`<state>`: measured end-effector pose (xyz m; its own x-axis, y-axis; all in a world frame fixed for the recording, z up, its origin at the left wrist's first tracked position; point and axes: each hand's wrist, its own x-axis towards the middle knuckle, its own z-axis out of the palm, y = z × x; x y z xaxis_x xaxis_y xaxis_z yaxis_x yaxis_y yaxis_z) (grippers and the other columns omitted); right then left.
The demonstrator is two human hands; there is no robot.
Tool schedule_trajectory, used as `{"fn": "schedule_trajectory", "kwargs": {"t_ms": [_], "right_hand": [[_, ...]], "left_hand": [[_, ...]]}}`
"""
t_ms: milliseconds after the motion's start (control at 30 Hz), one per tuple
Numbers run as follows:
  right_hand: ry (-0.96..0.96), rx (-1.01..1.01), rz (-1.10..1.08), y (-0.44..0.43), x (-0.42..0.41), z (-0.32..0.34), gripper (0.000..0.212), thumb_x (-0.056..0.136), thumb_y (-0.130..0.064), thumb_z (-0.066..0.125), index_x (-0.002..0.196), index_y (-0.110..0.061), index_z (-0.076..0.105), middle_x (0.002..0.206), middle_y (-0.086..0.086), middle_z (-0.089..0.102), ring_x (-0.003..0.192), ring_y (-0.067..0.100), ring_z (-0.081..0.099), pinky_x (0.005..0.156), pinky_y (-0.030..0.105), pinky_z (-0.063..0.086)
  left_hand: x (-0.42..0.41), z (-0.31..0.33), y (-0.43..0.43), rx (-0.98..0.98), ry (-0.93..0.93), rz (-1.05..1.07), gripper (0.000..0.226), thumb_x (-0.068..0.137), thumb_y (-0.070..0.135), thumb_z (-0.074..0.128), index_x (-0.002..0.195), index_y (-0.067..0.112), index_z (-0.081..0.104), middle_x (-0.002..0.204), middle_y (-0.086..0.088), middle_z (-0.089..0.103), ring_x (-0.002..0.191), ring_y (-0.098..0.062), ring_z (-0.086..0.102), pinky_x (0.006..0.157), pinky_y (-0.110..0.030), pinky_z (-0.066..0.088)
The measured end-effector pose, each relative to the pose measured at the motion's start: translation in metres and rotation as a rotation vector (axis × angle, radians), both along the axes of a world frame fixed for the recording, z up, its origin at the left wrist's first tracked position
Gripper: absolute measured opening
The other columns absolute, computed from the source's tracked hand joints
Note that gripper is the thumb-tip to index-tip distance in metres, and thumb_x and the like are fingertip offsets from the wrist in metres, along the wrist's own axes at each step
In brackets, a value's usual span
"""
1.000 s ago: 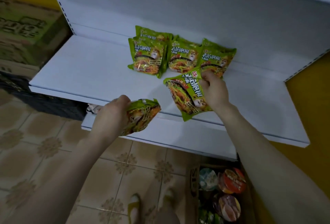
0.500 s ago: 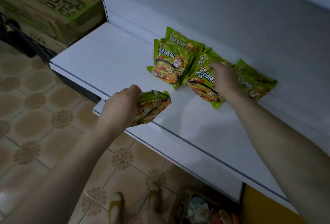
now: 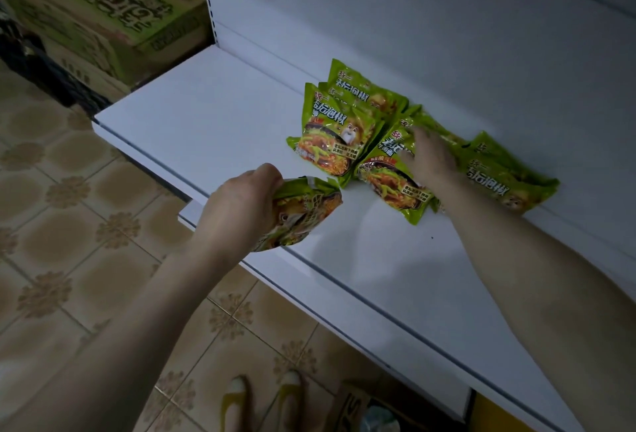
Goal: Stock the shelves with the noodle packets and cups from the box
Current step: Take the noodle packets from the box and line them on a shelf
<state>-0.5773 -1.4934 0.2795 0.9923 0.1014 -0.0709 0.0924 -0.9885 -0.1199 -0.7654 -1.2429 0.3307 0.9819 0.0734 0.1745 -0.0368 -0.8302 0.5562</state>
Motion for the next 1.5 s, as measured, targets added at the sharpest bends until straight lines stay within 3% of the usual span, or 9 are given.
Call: {"fn": "schedule_trajectory", "kwargs": {"t_ms": [367, 500, 667, 767, 900, 1033, 1133, 1300, 1500], "right_hand": [[-0.094, -0.152, 0.076, -0.013, 0.004, -0.013, 0.053, 0.089, -0.002, 0.053, 0.138, -0.017, 0.04, 0.129, 0.019, 0.051, 0.118, 0.036, 0.047, 0.093, 0.042, 0.042], [-0.059, -0.117, -0.007, -0.015, 0.004, -0.019, 0.062, 0.085, -0.001, 0.058, 0.14, -0.015, 0.034, 0.136, 0.017, 0.046, 0.125, 0.036, 0.043, 0.101, 0.048, 0.04], [-0.151, 0.236, -0.103, -0.013, -0.016, -0.003, 0.055, 0.089, -0.008, 0.056, 0.139, -0.008, 0.034, 0.14, 0.015, 0.044, 0.129, 0.032, 0.041, 0.106, 0.04, 0.036], [-0.192, 0.648, -0.142, 0.0, -0.044, 0.018, 0.03, 0.094, -0.01, 0.049, 0.121, -0.002, 0.056, 0.123, 0.014, 0.06, 0.114, 0.025, 0.055, 0.086, 0.018, 0.041], [0.027, 0.968, 0.052, 0.019, -0.095, 0.048, 0.015, 0.091, -0.017, 0.056, 0.104, -0.013, 0.064, 0.104, 0.009, 0.066, 0.092, 0.009, 0.06, 0.083, 0.017, 0.046], [0.379, 0.925, 0.205, 0.021, -0.128, 0.052, 0.046, 0.069, -0.051, 0.071, 0.111, -0.049, 0.051, 0.128, -0.012, 0.052, 0.123, 0.007, 0.048, 0.104, 0.028, 0.04], [0.285, 0.856, 0.164, 0.017, -0.135, 0.047, 0.063, 0.07, -0.032, 0.075, 0.127, -0.031, 0.05, 0.135, -0.001, 0.049, 0.127, 0.013, 0.044, 0.108, 0.035, 0.037], [0.177, 0.843, 0.038, 0.004, -0.144, 0.051, 0.053, 0.079, -0.014, 0.069, 0.129, -0.007, 0.052, 0.126, 0.002, 0.056, 0.115, 0.008, 0.048, 0.096, 0.016, 0.04], [0.144, 1.21, -0.131, -0.018, -0.154, 0.051, 0.022, 0.086, -0.012, 0.06, 0.099, -0.03, 0.058, 0.103, -0.003, 0.065, 0.088, 0.004, 0.065, 0.079, 0.025, 0.056]], "left_hand": [[0.004, -0.001, -0.01, -0.014, -0.026, -0.023, 0.02, 0.096, 0.013, 0.043, 0.099, 0.0, 0.057, 0.086, -0.018, 0.063, 0.077, -0.039, 0.057, 0.067, -0.046, 0.047], [0.007, -0.002, -0.009, -0.01, -0.062, -0.026, 0.044, 0.087, 0.03, 0.029, 0.098, 0.0, 0.058, 0.084, -0.018, 0.063, 0.075, -0.038, 0.057, 0.065, -0.046, 0.048], [0.009, 0.004, -0.005, -0.052, -0.091, -0.076, 0.045, 0.083, 0.029, 0.03, 0.098, -0.001, 0.06, 0.084, -0.019, 0.065, 0.074, -0.038, 0.059, 0.065, -0.043, 0.049], [0.012, 0.007, -0.003, -0.066, -0.076, -0.133, 0.044, 0.082, 0.029, 0.032, 0.1, 0.0, 0.06, 0.086, -0.018, 0.065, 0.077, -0.037, 0.059, 0.069, -0.044, 0.049], [0.017, 0.01, -0.006, -0.136, -0.056, -0.16, 0.042, 0.085, 0.029, 0.031, 0.098, 0.0, 0.059, 0.082, -0.016, 0.063, 0.073, -0.032, 0.056, 0.066, -0.038, 0.046], [0.025, 0.012, -0.016, -0.186, -0.061, -0.189, 0.04, 0.088, 0.028, 0.033, 0.097, 0.001, 0.06, 0.073, -0.005, 0.055, 0.066, -0.022, 0.048, 0.059, -0.027, 0.032], [0.032, 0.013, -0.026, -0.216, -0.078, -0.264, 0.036, 0.089, 0.025, 0.038, 0.095, -0.001, 0.062, 0.076, -0.013, 0.061, 0.069, -0.026, 0.055, 0.06, -0.03, 0.034], [0.04, 0.015, -0.043, -0.26, -0.027, -0.318, 0.023, 0.098, 0.015, 0.044, 0.102, 0.001, 0.061, 0.093, -0.018, 0.065, 0.079, -0.02, 0.052, 0.062, -0.024, 0.031], [0.035, 0.005, -0.04, -0.614, 0.036, -0.103, 0.029, 0.094, 0.042, 0.04, 0.106, 0.019, 0.052, 0.105, -0.003, 0.062, 0.093, -0.015, 0.061, 0.077, -0.027, 0.05]]}}
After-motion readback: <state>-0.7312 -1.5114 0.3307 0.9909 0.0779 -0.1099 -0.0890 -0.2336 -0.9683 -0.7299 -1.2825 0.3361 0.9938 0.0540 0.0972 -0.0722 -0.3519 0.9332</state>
